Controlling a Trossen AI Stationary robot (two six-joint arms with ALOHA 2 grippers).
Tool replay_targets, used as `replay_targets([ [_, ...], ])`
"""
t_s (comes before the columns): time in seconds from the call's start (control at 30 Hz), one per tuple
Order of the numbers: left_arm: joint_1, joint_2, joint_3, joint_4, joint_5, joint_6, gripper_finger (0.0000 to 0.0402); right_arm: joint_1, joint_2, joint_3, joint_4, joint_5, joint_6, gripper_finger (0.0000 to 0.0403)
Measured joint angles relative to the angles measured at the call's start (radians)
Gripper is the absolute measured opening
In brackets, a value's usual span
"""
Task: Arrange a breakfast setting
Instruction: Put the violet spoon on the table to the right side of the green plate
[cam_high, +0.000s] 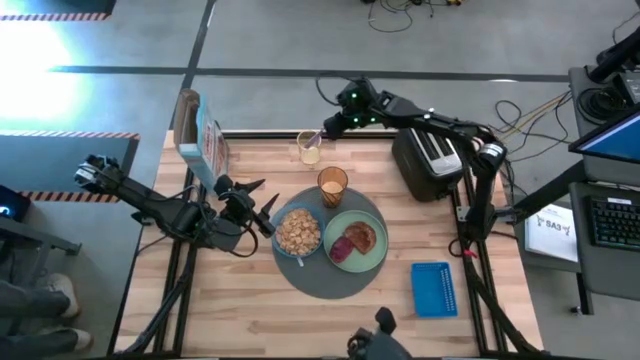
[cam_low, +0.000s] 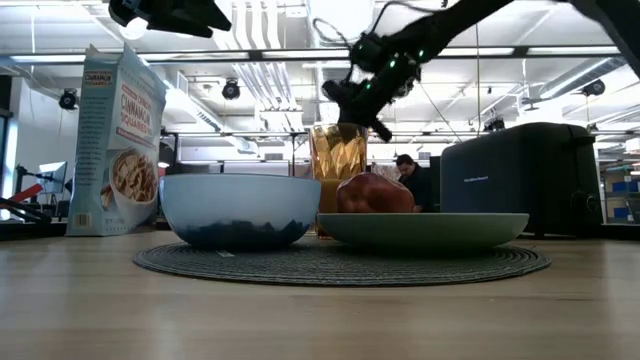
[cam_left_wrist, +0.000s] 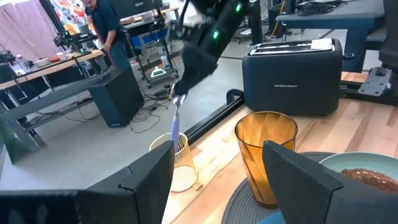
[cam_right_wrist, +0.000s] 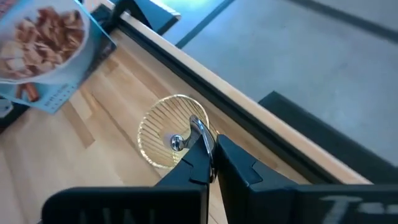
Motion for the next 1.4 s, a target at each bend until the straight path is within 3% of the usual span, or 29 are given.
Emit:
replay_targets([
  [0.33, 0.0, 0.036, 0.0, 0.0, 0.039, 0.053, 0.0227, 0.03, -0.218, 0.0, -0.14, -0.07, -0.248, 0.0009],
  [0.43, 0.0, 0.067, 0.0, 0.001, 0.064, 0.069, 0.0227, 0.07, -0.285, 0.0, -0.163, -0.136, -0.318, 0.0009],
  [0.6, 0.0, 0.136, 0.0, 0.079, 0.035, 0.162, 0.0227, 0.172, -0.37, -0.007, -0.222, -0.146, -0.423, 0.0009],
  [0.83, 0.004, 0.201, 0.003, 0.415, 0.022, 0.421, 0.0227, 0.33, -0.37, -0.019, -0.226, -0.106, -0.519, 0.0009],
  [1.0, 0.043, 0.198, 0.003, 0.454, 0.132, 0.385, 0.0227, 0.417, -0.332, -0.02, -0.174, 0.007, -0.666, 0.0009],
  [1.13, 0.076, 0.195, 0.003, 0.499, 0.248, 0.349, 0.0227, 0.454, -0.318, -0.021, -0.127, 0.003, -0.728, 0.0009],
  [1.4, 0.09, 0.199, 0.003, 0.526, 0.264, 0.352, 0.0215, 0.51, -0.317, -0.021, -0.124, 0.004, -0.752, 0.0009],
])
